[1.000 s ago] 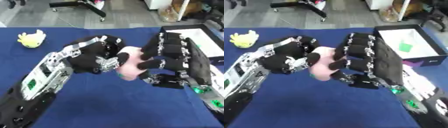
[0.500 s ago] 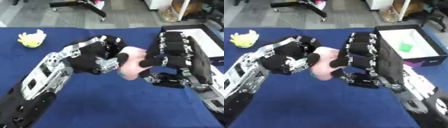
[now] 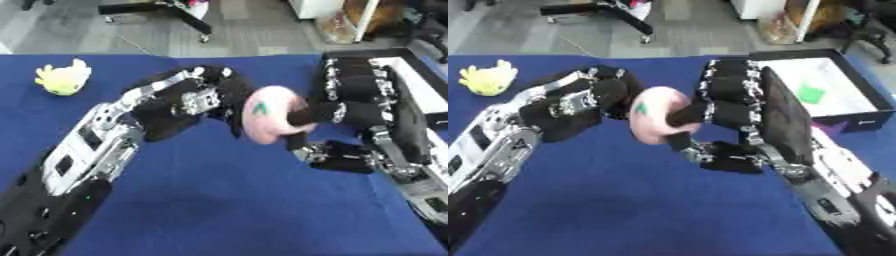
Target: Pick up the objects with one hand, pass them to the other hand, and then place them into the box on the other side of the table.
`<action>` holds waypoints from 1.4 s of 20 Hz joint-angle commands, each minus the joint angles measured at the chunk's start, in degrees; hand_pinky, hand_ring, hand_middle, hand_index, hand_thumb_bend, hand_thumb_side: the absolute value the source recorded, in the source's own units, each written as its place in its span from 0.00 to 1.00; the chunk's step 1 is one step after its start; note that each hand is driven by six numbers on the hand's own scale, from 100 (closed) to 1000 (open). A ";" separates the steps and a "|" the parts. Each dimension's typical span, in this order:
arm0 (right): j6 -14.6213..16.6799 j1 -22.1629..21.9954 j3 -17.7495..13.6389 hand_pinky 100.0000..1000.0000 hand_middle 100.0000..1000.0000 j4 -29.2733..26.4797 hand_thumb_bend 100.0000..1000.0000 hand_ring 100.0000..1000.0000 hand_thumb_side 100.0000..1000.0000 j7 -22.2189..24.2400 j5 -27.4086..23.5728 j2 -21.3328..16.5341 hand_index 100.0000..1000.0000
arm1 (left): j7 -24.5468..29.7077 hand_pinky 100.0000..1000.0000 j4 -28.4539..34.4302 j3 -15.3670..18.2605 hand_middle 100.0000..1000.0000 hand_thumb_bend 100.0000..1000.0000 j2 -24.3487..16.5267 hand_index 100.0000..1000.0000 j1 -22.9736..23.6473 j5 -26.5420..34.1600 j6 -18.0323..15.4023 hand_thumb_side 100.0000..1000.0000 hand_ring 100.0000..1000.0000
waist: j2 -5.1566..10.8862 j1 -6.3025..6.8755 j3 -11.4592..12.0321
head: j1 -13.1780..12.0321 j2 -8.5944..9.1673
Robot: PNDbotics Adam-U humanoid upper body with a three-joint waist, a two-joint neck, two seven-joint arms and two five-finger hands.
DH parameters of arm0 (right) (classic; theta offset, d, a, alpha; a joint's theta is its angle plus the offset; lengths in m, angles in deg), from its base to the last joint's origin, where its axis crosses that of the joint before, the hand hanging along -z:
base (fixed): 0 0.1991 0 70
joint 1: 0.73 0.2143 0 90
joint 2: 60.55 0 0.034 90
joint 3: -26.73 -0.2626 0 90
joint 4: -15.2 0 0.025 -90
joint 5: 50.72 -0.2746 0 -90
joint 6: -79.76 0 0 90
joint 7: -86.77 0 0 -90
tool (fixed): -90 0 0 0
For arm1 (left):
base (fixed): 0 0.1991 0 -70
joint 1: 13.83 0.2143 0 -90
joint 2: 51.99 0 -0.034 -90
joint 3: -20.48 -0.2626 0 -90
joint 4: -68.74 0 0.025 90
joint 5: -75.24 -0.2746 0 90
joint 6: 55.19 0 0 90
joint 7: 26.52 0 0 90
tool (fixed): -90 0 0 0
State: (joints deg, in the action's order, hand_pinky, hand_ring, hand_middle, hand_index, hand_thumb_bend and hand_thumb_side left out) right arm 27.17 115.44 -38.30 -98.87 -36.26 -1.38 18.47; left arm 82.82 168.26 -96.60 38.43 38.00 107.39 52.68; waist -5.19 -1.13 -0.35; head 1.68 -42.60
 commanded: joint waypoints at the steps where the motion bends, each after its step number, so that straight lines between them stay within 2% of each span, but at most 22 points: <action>1: -0.04 -0.04 -1.50 0.26 0.00 -0.52 0.00 0.27 0.06 -1.25 -2.80 -2.39 0.22 | -3.32 0.53 -1.74 2.87 0.48 0.64 -0.34 0.71 -0.25 -1.15 -1.18 0.73 0.59 | 0.79 -0.06 -0.11 | 0.36 -0.04; 6: -2.16 -1.96 -4.41 0.25 0.00 -0.52 0.00 0.26 0.10 -1.48 -8.16 -6.26 0.19 | -10.39 0.55 -4.51 8.06 0.51 0.62 -0.88 0.74 1.04 -4.03 -4.18 0.72 0.63 | 0.77 -0.16 -0.01 | 0.74 0.09; 10: -6.61 -5.43 -8.74 0.24 0.00 -0.52 0.00 0.25 0.14 -2.23 -12.85 -10.61 0.17 | -15.28 0.55 -5.09 12.77 0.52 0.58 -2.15 0.74 3.45 -7.10 -6.45 0.69 0.63 | 0.58 -0.21 0.21 | 1.61 0.43; 14: -14.67 -9.78 -14.13 0.23 0.00 -0.52 0.00 0.24 0.15 -2.43 -14.86 -15.43 0.16 | -18.35 0.55 -4.14 16.15 0.52 0.54 -3.68 0.74 6.96 -8.85 -8.16 0.67 0.63 | 0.36 -0.32 0.55 | 3.52 1.18; 17: -24.69 -11.82 -17.61 0.23 0.00 0.73 0.00 0.24 0.17 -0.85 -16.87 -18.11 0.15 | -19.47 0.55 -2.94 18.05 0.52 0.52 -4.47 0.74 10.39 -9.70 -9.18 0.66 0.63 | 0.16 -0.39 0.92 | 5.41 1.96; 19: -28.95 -10.89 -19.18 0.23 0.00 5.39 0.00 0.23 0.19 0.04 -17.75 -19.10 0.14 | -19.90 0.55 -2.27 19.08 0.52 0.51 -4.67 0.74 12.66 -10.21 -9.76 0.66 0.63 | 0.10 -0.36 1.22 | 6.22 2.25; 22: -31.35 -7.91 -19.83 0.23 0.00 16.45 0.00 0.23 0.28 0.83 -21.64 -19.25 0.13 | -20.62 0.55 -1.99 20.18 0.51 0.49 -4.56 0.73 15.50 -10.20 -10.38 0.65 0.63 | 0.06 -0.22 1.81 | 7.19 2.52; 23: -31.43 -6.68 -19.83 0.24 0.00 20.39 0.00 0.23 0.01 1.24 -23.41 -19.13 0.13 | -20.90 0.55 -1.84 20.50 0.51 0.49 -4.47 0.73 16.18 -10.18 -10.61 0.65 0.62 | 0.03 -0.17 2.04 | 7.46 2.61; 24: -31.22 -5.46 -19.83 0.24 0.00 24.20 0.00 0.23 0.29 1.83 -24.74 -19.00 0.13 | -21.13 0.55 -1.63 20.75 0.51 0.49 -4.33 0.73 16.69 -10.28 -10.77 0.64 0.62 | 0.00 -0.13 2.32 | 7.76 2.69; 28: -29.40 -0.87 -20.67 0.29 0.00 39.72 0.00 0.25 0.29 4.37 -28.47 -17.60 0.12 | -21.08 0.55 0.22 21.26 0.50 0.48 -3.57 0.72 17.76 -10.84 -11.63 0.64 0.62 | -0.09 0.11 3.99 | 9.06 3.07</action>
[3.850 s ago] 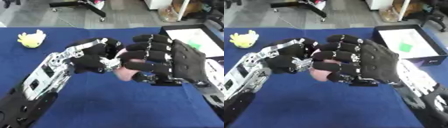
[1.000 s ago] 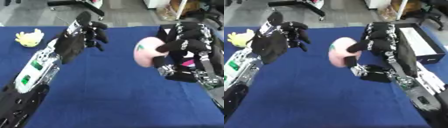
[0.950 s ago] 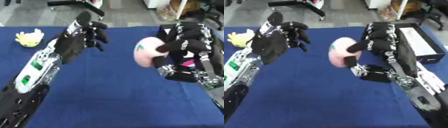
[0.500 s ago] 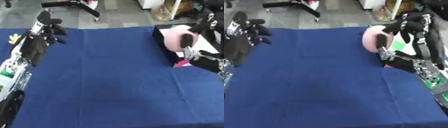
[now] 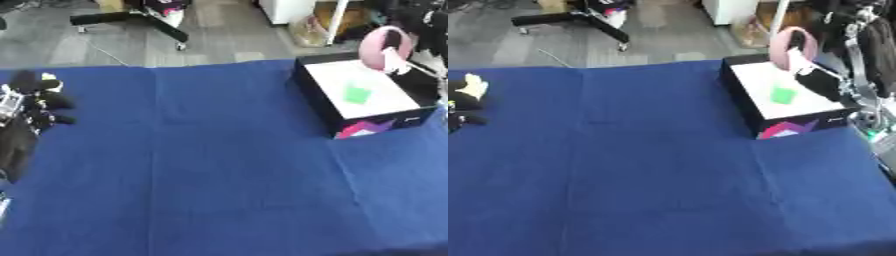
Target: Pick up the objects with one hand, pass them to the other hand, and then place them into the box on the other side of the table.
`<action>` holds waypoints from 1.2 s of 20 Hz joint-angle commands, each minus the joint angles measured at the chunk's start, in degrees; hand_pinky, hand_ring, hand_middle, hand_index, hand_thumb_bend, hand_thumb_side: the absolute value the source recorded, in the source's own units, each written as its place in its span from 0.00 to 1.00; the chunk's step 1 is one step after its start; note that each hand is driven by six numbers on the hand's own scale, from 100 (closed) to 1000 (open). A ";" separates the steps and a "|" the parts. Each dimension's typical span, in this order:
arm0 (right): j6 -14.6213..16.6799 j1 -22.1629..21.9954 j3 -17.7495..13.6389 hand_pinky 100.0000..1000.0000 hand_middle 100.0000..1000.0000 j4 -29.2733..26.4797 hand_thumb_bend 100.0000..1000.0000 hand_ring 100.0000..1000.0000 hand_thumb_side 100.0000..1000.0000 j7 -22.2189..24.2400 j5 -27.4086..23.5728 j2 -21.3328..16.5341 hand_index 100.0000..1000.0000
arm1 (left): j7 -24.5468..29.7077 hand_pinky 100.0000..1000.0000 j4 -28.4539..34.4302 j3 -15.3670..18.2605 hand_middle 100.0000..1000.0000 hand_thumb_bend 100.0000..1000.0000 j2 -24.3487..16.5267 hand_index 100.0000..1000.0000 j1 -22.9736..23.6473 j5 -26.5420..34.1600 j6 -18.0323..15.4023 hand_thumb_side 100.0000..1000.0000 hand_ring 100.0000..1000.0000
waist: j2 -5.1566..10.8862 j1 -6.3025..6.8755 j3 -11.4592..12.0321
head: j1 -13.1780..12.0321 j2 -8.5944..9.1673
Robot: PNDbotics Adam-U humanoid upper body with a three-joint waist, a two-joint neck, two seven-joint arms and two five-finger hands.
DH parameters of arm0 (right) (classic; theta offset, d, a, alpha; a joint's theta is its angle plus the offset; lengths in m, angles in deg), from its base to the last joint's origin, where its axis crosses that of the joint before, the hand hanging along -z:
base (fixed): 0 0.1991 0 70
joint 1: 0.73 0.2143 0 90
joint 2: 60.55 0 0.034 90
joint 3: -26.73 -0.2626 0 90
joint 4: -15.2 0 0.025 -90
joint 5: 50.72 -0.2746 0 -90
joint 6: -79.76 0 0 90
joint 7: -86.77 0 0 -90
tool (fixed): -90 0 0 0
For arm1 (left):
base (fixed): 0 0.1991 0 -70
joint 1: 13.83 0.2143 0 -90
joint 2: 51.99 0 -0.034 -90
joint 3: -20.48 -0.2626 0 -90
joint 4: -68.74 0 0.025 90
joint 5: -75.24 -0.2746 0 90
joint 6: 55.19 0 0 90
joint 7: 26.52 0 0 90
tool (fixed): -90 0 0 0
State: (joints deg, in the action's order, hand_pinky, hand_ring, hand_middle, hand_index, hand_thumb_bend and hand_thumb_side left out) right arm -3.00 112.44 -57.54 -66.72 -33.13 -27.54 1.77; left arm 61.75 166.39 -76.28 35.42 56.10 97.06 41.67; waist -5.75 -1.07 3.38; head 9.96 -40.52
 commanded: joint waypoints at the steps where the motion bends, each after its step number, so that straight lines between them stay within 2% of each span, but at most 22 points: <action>1: 1.37 3.02 -1.63 0.31 0.00 10.75 0.00 0.27 0.28 1.62 -2.97 -0.57 0.12 | 0.18 0.55 2.58 0.99 0.50 0.48 -0.49 0.72 -0.23 -0.83 -0.70 0.64 0.62 | 0.44 0.09 0.62 | 0.93 1.01; 2: 1.79 3.84 -1.79 0.33 0.00 13.80 0.00 0.27 0.28 1.98 -3.50 -0.26 0.12 | 0.42 0.55 3.14 1.07 0.50 0.48 -0.44 0.72 -0.14 -1.22 -0.76 0.64 0.62 | 0.42 0.12 1.04 | 1.11 1.03; 3: 2.32 4.57 -1.81 0.35 0.00 16.35 0.00 0.28 0.20 2.37 -3.72 -0.01 0.12 | 0.65 0.55 3.70 1.17 0.50 0.49 -0.39 0.72 -0.03 -1.57 -0.83 0.65 0.62 | 0.40 0.14 1.38 | 1.23 1.02; 4: 2.96 5.16 -1.77 0.35 0.00 18.33 0.00 0.29 0.27 2.76 -3.73 0.22 0.13 | 0.83 0.55 4.18 1.27 0.50 0.48 -0.35 0.72 0.10 -1.88 -0.86 0.64 0.62 | 0.39 0.16 1.61 | 1.27 0.99; 6: 4.13 5.94 -1.61 0.36 0.00 20.62 0.00 0.30 0.26 3.37 -3.31 0.63 0.13 | 1.09 0.55 4.85 1.40 0.50 0.48 -0.25 0.73 0.29 -2.23 -0.87 0.64 0.62 | 0.36 0.19 1.86 | 1.23 0.92; 12: 5.72 6.99 -1.20 0.38 0.00 22.62 0.00 0.31 0.26 4.47 -1.77 1.83 0.15 | 1.48 0.55 5.32 1.27 0.50 0.48 0.19 0.73 0.47 -2.44 -0.78 0.64 0.62 | 0.40 0.12 2.22 | 1.39 0.88; 15: 5.95 7.06 -1.14 0.41 0.00 22.58 0.00 0.35 0.24 4.50 -1.12 1.96 0.23 | 1.59 0.55 5.31 1.22 0.50 0.48 0.32 0.73 0.64 -2.48 -0.90 0.64 0.62 | 0.39 0.06 2.38 | 1.42 0.89; 16: 5.95 7.04 -1.16 0.42 0.00 22.56 0.00 0.36 0.22 4.40 -0.91 1.99 0.26 | 1.60 0.55 5.30 1.20 0.50 0.48 0.36 0.73 0.68 -2.46 -0.94 0.64 0.62 | 0.39 0.03 2.43 | 1.44 0.84; 17: 5.94 7.01 -1.18 0.44 0.00 22.54 0.00 0.38 0.12 4.30 -0.70 2.01 0.33 | 1.61 0.55 5.30 1.18 0.50 0.48 0.40 0.73 0.70 -2.44 -0.98 0.64 0.62 | 0.38 -0.01 2.47 | 1.46 0.79; 19: 5.90 6.91 -1.18 0.46 0.00 22.45 0.00 0.41 0.00 4.22 -0.20 2.04 0.44 | 1.68 0.55 5.32 1.09 0.50 0.48 0.48 0.73 0.72 -2.38 -1.07 0.64 0.62 | 0.38 -0.07 2.54 | 1.47 0.71; 20: 5.90 6.86 -1.16 0.47 0.01 22.35 0.00 0.42 0.02 4.27 0.14 2.03 0.50 | 1.72 0.55 5.31 1.05 0.50 0.48 0.51 0.73 0.72 -2.37 -1.09 0.64 0.62 | 0.37 -0.10 2.56 | 1.49 0.69; 23: 5.84 6.74 -1.21 0.52 0.13 21.81 0.00 0.50 0.29 4.34 1.58 1.98 0.63 | 1.77 0.55 5.26 0.95 0.50 0.48 0.60 0.73 0.77 -2.33 -1.14 0.64 0.62 | 0.35 -0.13 2.60 | 1.58 0.70; 24: 5.74 6.72 -1.22 0.54 0.17 21.52 0.00 0.52 0.34 4.37 2.05 1.97 0.66 | 1.78 0.55 5.25 0.93 0.50 0.48 0.62 0.73 0.79 -2.32 -1.15 0.64 0.62 | 0.34 -0.13 2.60 | 1.67 0.71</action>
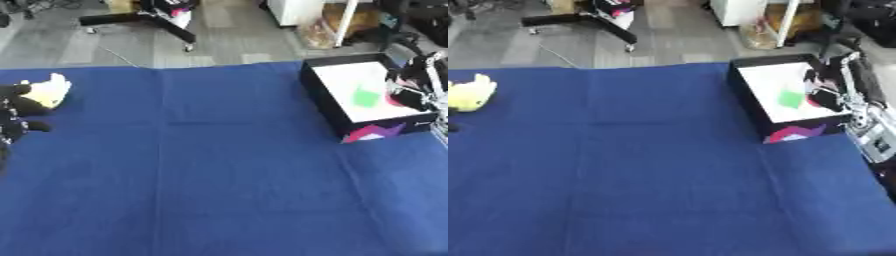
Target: Pick up the objects with one hand, pass them to the other hand, and then place them into the box on the other side of the table.
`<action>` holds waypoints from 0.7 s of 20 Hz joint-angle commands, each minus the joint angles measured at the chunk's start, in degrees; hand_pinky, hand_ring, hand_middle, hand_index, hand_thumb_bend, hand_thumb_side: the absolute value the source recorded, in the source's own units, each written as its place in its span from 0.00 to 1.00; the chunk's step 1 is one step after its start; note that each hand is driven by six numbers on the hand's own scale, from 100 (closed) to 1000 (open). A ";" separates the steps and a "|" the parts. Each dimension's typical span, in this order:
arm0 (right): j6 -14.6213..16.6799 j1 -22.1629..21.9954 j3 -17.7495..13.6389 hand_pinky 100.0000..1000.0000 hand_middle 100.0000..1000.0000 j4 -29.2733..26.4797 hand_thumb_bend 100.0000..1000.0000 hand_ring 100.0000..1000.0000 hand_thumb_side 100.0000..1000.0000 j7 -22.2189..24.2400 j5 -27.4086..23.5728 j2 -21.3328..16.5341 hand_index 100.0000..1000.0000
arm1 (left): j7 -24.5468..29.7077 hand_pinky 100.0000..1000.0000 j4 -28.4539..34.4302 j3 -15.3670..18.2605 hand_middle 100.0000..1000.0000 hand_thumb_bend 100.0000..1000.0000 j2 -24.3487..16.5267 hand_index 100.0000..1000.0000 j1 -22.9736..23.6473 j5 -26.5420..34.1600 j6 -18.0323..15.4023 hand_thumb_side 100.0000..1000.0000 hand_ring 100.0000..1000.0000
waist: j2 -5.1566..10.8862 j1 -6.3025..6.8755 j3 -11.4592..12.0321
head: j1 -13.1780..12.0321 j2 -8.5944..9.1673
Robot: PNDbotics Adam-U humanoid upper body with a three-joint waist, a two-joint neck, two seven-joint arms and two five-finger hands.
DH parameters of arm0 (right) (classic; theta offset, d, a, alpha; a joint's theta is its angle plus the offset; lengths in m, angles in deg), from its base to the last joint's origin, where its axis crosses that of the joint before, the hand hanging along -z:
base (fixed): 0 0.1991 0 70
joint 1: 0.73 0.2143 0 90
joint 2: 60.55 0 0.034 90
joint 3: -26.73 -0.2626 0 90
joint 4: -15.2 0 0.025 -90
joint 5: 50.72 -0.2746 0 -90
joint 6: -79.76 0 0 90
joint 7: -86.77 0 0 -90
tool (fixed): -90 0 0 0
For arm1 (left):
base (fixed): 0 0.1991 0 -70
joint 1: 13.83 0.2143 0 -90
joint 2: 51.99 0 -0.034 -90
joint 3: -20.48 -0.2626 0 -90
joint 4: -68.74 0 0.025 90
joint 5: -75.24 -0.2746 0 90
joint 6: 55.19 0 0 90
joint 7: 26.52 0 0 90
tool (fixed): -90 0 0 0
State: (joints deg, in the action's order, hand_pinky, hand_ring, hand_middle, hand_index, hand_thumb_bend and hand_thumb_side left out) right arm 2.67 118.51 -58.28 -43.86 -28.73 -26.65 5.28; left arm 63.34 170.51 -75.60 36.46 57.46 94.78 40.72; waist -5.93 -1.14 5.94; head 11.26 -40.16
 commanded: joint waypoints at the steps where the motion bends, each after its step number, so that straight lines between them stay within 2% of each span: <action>1: 0.00 0.65 -0.45 0.59 0.26 -1.68 0.00 0.58 0.43 0.10 1.63 -1.57 0.74 | 0.20 0.55 1.13 0.24 0.50 0.48 -0.39 0.73 -0.56 -0.02 -0.21 0.64 0.62 | 0.52 -0.05 0.03 | 0.50 0.37; 2: 0.09 0.66 -0.37 0.62 0.33 -2.12 0.00 0.64 0.47 0.50 2.22 -1.60 0.80 | 0.21 0.55 1.13 0.23 0.50 0.48 -0.37 0.73 -0.54 -0.01 -0.23 0.64 0.62 | 0.51 -0.05 0.03 | 0.65 0.39; 4: 0.69 0.70 -0.26 0.73 0.54 -3.14 0.02 0.77 0.52 1.63 3.25 -1.68 0.92 | 0.22 0.55 1.08 0.18 0.50 0.48 -0.34 0.73 -0.51 0.00 -0.22 0.64 0.62 | 0.51 -0.04 0.01 | 0.82 0.48; 7: 1.65 0.71 -0.44 0.79 0.69 -4.84 0.03 0.84 0.54 3.07 4.62 -1.89 0.97 | 0.22 0.55 1.02 0.16 0.50 0.47 -0.29 0.73 -0.48 0.01 -0.25 0.64 0.62 | 0.51 -0.03 -0.04 | 0.92 0.57; 11: 1.50 0.44 -0.75 0.79 0.69 -6.75 0.01 0.84 0.51 3.04 5.45 -2.11 0.97 | 0.17 0.55 0.88 0.13 0.50 0.47 -0.24 0.73 -0.45 0.02 -0.26 0.64 0.62 | 0.49 -0.02 -0.04 | 0.90 0.63; 14: 0.94 -0.96 -0.86 0.77 0.64 -10.62 0.00 0.81 0.33 2.26 4.64 -2.64 0.94 | 0.02 0.55 0.62 0.28 0.50 0.47 -0.42 0.73 -0.64 -0.13 -0.18 0.64 0.62 | 0.37 0.03 -0.10 | 0.28 0.68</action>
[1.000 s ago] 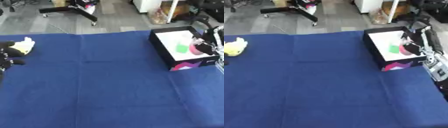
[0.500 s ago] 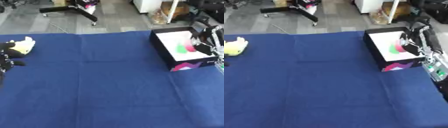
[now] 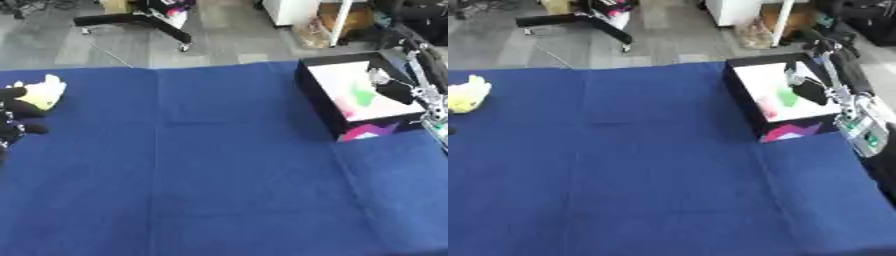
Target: Pick up the objects with one hand, pass them to the other hand, and then place them into the box on the other side of the table.
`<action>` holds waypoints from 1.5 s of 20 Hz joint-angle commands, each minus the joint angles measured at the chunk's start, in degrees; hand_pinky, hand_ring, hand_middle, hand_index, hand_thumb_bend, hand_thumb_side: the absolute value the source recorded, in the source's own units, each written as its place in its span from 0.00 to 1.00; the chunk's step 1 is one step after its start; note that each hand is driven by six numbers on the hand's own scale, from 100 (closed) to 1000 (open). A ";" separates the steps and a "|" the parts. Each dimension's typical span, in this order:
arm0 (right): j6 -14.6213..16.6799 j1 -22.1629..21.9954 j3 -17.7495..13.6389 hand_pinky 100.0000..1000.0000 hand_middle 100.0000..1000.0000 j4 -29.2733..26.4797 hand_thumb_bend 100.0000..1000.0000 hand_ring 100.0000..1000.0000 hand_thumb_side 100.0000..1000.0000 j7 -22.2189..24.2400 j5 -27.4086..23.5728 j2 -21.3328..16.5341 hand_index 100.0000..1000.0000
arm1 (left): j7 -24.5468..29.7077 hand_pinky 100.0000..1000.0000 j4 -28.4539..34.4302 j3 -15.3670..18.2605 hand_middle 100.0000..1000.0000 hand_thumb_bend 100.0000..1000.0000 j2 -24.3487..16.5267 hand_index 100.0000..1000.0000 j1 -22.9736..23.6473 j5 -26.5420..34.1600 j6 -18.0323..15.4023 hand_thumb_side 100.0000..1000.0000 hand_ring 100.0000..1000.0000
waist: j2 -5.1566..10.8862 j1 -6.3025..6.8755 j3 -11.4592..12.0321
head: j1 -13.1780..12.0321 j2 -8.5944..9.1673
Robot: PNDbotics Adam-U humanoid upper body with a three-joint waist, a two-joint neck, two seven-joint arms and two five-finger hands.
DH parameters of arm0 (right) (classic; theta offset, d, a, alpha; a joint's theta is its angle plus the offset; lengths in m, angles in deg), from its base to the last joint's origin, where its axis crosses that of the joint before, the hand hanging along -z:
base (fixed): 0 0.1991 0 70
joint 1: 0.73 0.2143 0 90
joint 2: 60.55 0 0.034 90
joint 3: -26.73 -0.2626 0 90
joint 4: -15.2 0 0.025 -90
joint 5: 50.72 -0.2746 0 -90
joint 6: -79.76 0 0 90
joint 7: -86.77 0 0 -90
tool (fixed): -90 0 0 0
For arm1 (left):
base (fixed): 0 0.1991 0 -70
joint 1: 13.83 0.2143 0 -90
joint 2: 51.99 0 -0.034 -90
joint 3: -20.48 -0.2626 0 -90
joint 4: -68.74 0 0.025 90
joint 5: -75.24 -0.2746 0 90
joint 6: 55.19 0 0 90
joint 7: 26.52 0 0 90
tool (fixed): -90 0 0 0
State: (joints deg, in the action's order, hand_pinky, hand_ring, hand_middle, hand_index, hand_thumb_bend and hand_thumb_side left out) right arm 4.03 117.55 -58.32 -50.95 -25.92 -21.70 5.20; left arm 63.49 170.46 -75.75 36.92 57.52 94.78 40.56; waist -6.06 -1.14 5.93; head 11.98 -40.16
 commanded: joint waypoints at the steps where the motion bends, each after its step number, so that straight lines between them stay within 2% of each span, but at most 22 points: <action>1: -1.10 -0.82 -0.85 0.77 0.62 -5.50 0.00 0.80 0.24 -0.74 -1.12 -2.74 0.93 | -0.24 0.55 0.51 0.53 0.50 0.47 -0.99 0.73 -0.88 -0.24 0.04 0.64 0.62 | 0.45 0.05 -0.10 | -0.74 0.68; 2: -1.97 -1.78 -0.95 0.74 0.56 -7.92 0.00 0.76 0.07 -1.03 -2.28 -2.80 0.91 | -0.41 0.55 0.28 0.71 0.50 0.47 -1.26 0.73 -1.15 -0.48 0.14 0.64 0.62 | 0.39 0.09 -0.17 | -1.32 0.70; 3: -3.06 -2.87 -1.02 0.74 0.55 -10.71 0.00 0.76 0.06 -1.28 -3.59 -2.87 0.91 | -0.64 0.55 0.00 0.93 0.50 0.47 -1.57 0.73 -1.49 -0.91 0.30 0.64 0.62 | 0.34 0.13 -0.24 | -1.83 0.73; 4: -4.11 -4.11 -1.13 0.72 0.51 -13.99 0.00 0.74 0.00 -1.54 -4.80 -2.90 0.90 | -1.09 0.55 -0.43 1.29 0.50 0.47 -2.05 0.73 -1.97 -1.67 0.59 0.63 0.63 | 0.29 0.19 -0.35 | -2.59 0.74; 7: -6.56 -8.56 -1.78 0.72 0.47 -25.89 0.00 0.72 0.00 -2.32 -7.02 -2.63 0.89 | -3.54 0.55 -2.49 2.66 0.51 0.46 -3.78 0.74 -4.06 -5.64 2.00 0.59 0.63 | 0.15 0.32 -0.85 | -5.30 0.74; 10: -8.73 -12.78 -2.62 0.72 0.46 -36.79 0.00 0.72 0.00 -2.43 -6.81 -1.74 0.88 | -6.63 0.55 -5.35 3.76 0.52 0.45 -5.39 0.75 -6.67 -11.62 3.73 0.56 0.64 | 0.02 0.32 -1.51 | -7.98 0.61; 13: -11.06 -14.06 -2.87 0.72 0.46 -40.93 0.00 0.72 0.00 -1.86 -6.39 -1.53 0.88 | -7.49 0.55 -6.26 3.75 0.52 0.45 -5.45 0.75 -7.34 -13.92 4.04 0.56 0.64 | -0.01 0.31 -1.62 | -8.43 0.60; 14: -11.39 -14.25 -2.86 0.72 0.44 -41.48 0.00 0.70 0.00 -1.80 -6.28 -1.44 0.87 | -7.60 0.59 -6.41 3.82 0.56 0.41 -5.52 0.78 -7.46 -14.17 4.09 0.48 0.67 | -0.02 0.38 -1.70 | -9.02 0.50; 16: -10.55 -15.97 -2.26 0.72 0.44 -43.69 0.00 0.70 0.00 -2.84 -5.11 0.41 0.87 | -8.77 0.62 -8.31 5.24 0.58 0.40 -7.35 0.80 -9.34 -15.45 5.22 0.45 0.69 | -0.21 0.75 -2.81 | -11.96 0.10; 20: -7.17 -18.90 -1.34 0.72 0.44 -47.98 0.00 0.69 0.00 -4.25 -1.74 5.84 0.86 | -12.25 0.66 -13.97 4.79 0.62 0.36 -12.99 0.82 -13.88 -18.96 8.69 0.40 0.72 | -1.14 0.53 -4.99 | -14.72 -0.15; 23: -4.62 -20.02 -0.74 0.71 0.43 -48.39 0.00 0.68 0.00 -4.41 0.77 9.10 0.85 | -14.80 0.71 -18.12 2.68 0.66 0.34 -17.13 0.84 -16.71 -21.51 11.24 0.38 0.74 | -2.03 0.46 -6.53 | -16.63 -0.17; 26: -2.18 -21.16 -0.16 0.71 0.42 -48.43 0.00 0.68 0.00 -4.11 2.72 11.31 0.84 | -16.64 0.76 -22.08 -0.38 0.70 0.30 -19.60 0.86 -19.38 -23.96 13.68 0.34 0.76 | -2.87 0.53 -7.92 | -18.10 -0.02; 30: 1.06 -22.49 -0.31 0.71 0.41 -48.44 0.00 0.68 0.00 -3.60 3.33 13.29 0.84 | -14.74 0.87 -27.36 -4.78 0.74 0.25 -22.38 0.88 -23.02 -27.20 16.93 0.29 0.79 | -3.72 1.01 -9.69 | -19.75 0.30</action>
State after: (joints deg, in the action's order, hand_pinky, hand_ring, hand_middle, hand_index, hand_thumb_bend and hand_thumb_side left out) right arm 4.05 94.78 -58.25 -98.18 -29.59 -18.76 18.88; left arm 48.44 143.93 -79.72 17.47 35.77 68.66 56.55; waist -10.46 -0.16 -3.98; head -7.18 -40.21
